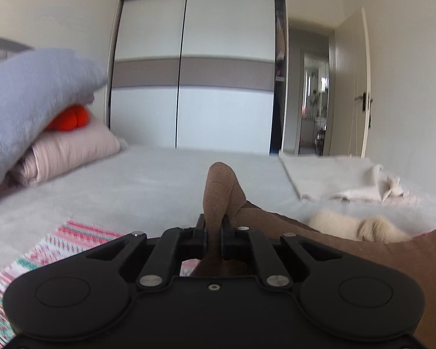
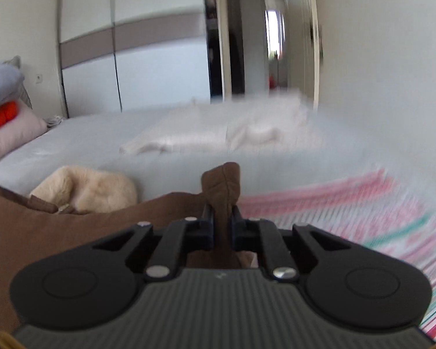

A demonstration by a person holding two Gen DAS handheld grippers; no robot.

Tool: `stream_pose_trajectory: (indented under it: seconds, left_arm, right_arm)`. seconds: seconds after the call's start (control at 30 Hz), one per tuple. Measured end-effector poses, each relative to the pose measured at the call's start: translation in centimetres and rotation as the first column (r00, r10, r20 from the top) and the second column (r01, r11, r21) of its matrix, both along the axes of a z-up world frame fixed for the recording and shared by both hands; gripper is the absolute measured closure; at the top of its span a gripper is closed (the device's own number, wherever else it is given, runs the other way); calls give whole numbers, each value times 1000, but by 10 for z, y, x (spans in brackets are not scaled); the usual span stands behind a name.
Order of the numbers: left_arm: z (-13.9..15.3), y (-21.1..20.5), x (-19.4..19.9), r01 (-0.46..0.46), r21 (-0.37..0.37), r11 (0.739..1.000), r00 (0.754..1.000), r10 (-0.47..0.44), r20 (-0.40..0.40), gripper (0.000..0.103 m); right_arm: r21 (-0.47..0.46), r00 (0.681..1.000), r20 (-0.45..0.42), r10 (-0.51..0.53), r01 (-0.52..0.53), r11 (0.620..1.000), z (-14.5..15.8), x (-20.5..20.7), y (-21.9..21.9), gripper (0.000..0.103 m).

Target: Fold large clothes

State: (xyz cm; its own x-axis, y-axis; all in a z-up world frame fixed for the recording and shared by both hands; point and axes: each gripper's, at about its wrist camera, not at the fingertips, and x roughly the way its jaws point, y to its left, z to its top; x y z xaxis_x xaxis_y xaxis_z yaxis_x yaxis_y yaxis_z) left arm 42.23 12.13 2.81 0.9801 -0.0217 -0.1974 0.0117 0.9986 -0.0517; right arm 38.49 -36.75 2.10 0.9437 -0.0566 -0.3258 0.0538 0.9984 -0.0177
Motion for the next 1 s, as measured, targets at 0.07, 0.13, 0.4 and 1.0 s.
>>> stream_pose_trajectory:
  seconds: [0.07, 0.13, 0.4, 1.0]
  left_arm:
    - [14, -5, -5, -29, 15, 999, 998, 28, 64, 95]
    - [22, -7, -1, -67, 16, 998, 991, 64, 119, 95]
    - [-46, -18, 89, -156, 145, 977, 988, 157, 6, 94]
    - [-31, -59, 79, 10, 52, 999, 965, 4, -262, 51]
  right_arm:
    - [-149, 989, 144, -27, 49, 988, 14, -18, 21, 94]
    - [-182, 966, 250, -61, 109, 977, 27, -22, 31, 94]
    - [-265, 971, 162, -175, 214, 940, -5, 73, 55, 94]
    - [-107, 983, -111, -146, 134, 985, -8, 81, 61, 36]
